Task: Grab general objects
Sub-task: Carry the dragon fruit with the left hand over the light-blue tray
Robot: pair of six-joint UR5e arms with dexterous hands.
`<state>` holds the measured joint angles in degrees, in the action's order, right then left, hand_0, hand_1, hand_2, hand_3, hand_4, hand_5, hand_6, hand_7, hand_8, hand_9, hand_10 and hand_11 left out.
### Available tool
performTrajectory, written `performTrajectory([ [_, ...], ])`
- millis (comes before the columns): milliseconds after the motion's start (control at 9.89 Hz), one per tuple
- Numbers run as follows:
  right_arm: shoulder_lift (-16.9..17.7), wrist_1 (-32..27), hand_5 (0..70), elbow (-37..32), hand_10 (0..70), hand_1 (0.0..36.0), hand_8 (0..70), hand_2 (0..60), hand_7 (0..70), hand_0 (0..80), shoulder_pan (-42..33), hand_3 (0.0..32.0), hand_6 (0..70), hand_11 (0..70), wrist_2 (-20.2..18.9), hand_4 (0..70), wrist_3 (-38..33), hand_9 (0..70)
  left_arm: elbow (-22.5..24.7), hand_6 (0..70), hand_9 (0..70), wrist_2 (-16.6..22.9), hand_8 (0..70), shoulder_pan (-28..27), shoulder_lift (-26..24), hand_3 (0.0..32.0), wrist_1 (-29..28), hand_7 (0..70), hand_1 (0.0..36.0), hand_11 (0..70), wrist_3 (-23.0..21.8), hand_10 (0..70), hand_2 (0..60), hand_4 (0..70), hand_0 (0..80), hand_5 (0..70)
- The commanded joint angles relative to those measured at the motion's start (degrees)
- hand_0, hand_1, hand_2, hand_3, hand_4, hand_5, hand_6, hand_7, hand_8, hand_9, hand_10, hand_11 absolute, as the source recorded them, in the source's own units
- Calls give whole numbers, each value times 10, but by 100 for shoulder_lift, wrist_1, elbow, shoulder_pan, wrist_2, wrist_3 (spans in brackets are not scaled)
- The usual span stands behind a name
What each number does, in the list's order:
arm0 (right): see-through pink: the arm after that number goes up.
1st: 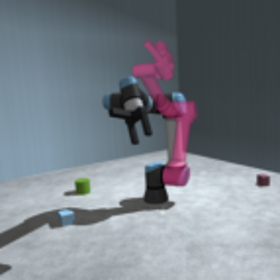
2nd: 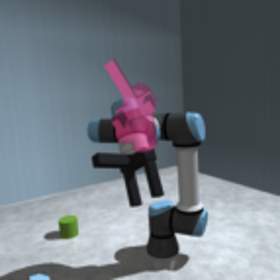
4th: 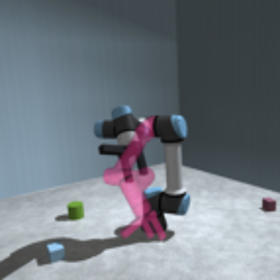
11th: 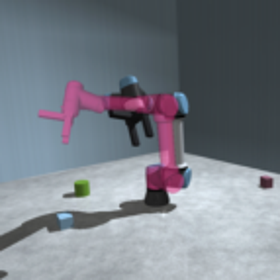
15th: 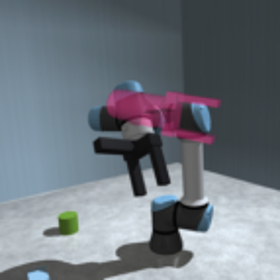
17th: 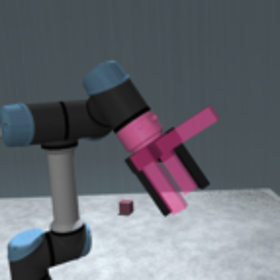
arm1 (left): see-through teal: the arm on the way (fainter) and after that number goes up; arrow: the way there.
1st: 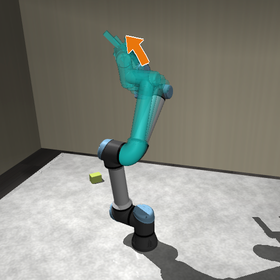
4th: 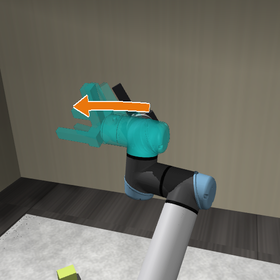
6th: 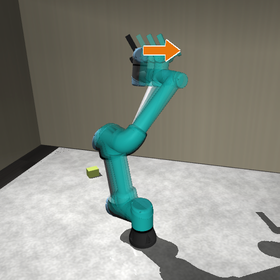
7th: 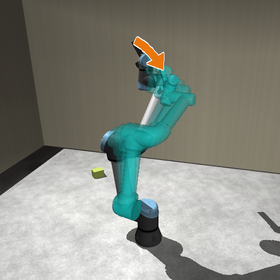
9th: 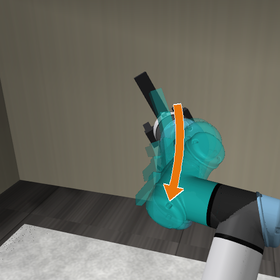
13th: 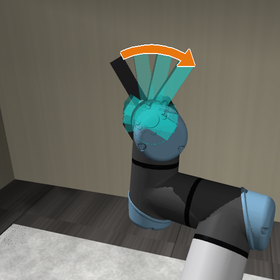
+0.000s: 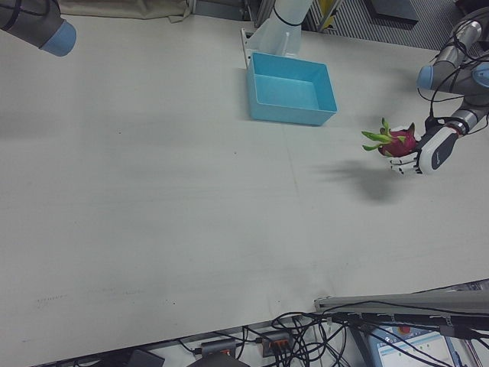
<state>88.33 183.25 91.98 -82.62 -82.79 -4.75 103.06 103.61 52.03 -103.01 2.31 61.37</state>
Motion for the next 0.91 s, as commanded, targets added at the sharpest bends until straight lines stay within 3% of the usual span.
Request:
performTrajectory([
  [0, 0, 0, 0, 4, 0, 0, 0, 0, 0, 0, 0, 0, 0, 0, 0, 0, 0, 0, 353, 700, 700, 616, 700, -218, -395, 0, -55, 700, 127, 700, -1037, 700, 600, 700, 486, 700],
  [202, 9, 0, 0, 4, 0, 0, 0, 0, 0, 0, 0, 0, 0, 0, 0, 0, 0, 0, 670, 700, 700, 608, 700, -831, -422, 0, -56, 700, 143, 700, -1390, 700, 600, 700, 497, 700],
  [506, 0, 0, 0, 4, 0, 0, 0, 0, 0, 0, 0, 0, 0, 0, 0, 0, 0, 0, 680, 700, 700, 599, 700, -1965, -1219, 0, 373, 700, 170, 700, -1444, 700, 600, 700, 520, 700],
  [809, 9, 0, 0, 4, 0, 0, 0, 0, 0, 0, 0, 0, 0, 0, 0, 0, 0, 0, 680, 700, 700, 599, 700, -2250, -1398, 0, 507, 700, 150, 700, -1426, 700, 600, 700, 509, 700],
])
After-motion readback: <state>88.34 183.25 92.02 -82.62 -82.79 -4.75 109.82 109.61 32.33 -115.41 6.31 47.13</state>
